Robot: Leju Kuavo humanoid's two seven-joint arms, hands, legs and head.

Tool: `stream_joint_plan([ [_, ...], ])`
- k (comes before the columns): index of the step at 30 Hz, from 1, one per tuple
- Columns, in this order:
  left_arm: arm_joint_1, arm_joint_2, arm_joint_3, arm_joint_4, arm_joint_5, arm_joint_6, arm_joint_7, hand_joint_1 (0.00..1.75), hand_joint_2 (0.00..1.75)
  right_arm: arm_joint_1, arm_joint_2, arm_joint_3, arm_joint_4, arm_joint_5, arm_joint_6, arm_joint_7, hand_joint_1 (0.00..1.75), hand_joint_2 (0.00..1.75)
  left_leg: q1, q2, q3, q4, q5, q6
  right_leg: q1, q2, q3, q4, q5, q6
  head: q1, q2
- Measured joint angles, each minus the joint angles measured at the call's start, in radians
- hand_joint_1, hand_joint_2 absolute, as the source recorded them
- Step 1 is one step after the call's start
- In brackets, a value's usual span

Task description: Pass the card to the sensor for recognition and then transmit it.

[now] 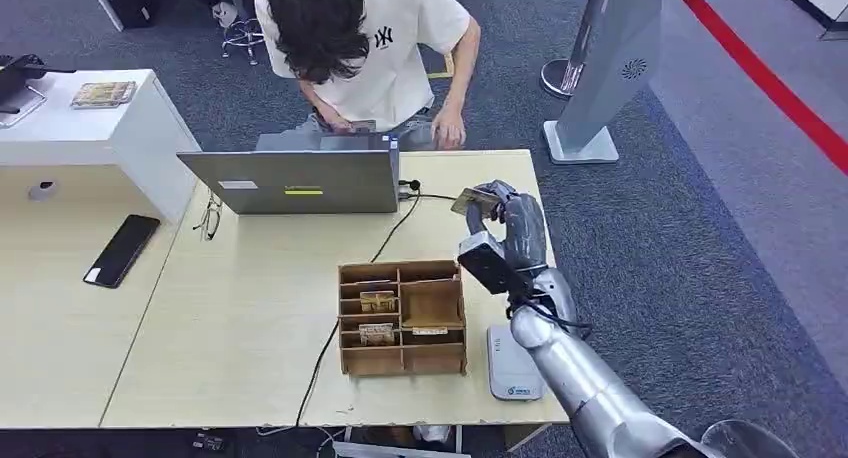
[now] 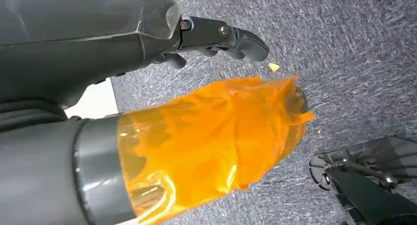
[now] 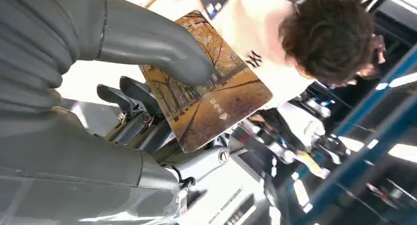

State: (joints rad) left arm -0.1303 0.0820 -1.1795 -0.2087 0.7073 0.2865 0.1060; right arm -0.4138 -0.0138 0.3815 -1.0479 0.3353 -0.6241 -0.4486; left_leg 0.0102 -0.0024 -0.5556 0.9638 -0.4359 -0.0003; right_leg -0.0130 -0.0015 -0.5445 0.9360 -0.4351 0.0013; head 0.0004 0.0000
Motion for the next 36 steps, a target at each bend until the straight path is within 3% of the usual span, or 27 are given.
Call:
stream_joint_plan([
  [6, 0.011, -0.003, 0.001, 0.000, 0.009, 0.001, -0.011, 0.00, 0.00, 0.039, -0.057, -0.016, -0.040, -0.026, 0.022, 0.042, 1.75, 1.75, 0.000, 0.000, 0.000, 0.000, 0.000, 0.000, 0.000, 0.000, 0.000, 0.000, 0.000, 0.000, 0.000, 0.000],
  [12, 0.011, -0.003, 0.001, 0.000, 0.010, 0.001, -0.011, 0.00, 0.00, 0.041, -0.059, -0.017, -0.041, -0.026, 0.023, 0.044, 1.75, 1.75, 0.000, 0.000, 0.000, 0.000, 0.000, 0.000, 0.000, 0.000, 0.000, 0.000, 0.000, 0.000, 0.000, 0.000],
  [19, 0.018, -0.005, 0.002, 0.000, 0.017, 0.001, -0.013, 0.00, 0.00, 0.083, -0.111, -0.034, -0.084, -0.024, 0.027, 0.067, 1.75, 1.75, 0.000, 0.000, 0.000, 0.000, 0.000, 0.000, 0.000, 0.000, 0.000, 0.000, 0.000, 0.000, 0.000, 0.000],
  [25, 0.024, -0.006, 0.008, 0.000, 0.026, 0.001, -0.025, 0.00, 0.00, 0.122, -0.160, -0.042, -0.121, 0.046, 0.056, 0.160, 1.75, 1.75, 0.000, 0.000, -0.001, 0.000, 0.000, 0.000, 0.000, 0.000, 0.000, 0.000, 0.000, 0.000, 0.000, 0.000],
  [36, 0.032, -0.005, 0.028, 0.002, 0.038, -0.003, -0.035, 0.00, 0.00, 0.193, -0.260, -0.058, -0.204, -0.005, 0.276, 0.264, 1.75, 1.75, 0.000, 0.000, -0.001, 0.000, -0.001, 0.000, 0.000, 0.000, 0.000, 0.000, 0.000, 0.000, 0.000, 0.000],
])
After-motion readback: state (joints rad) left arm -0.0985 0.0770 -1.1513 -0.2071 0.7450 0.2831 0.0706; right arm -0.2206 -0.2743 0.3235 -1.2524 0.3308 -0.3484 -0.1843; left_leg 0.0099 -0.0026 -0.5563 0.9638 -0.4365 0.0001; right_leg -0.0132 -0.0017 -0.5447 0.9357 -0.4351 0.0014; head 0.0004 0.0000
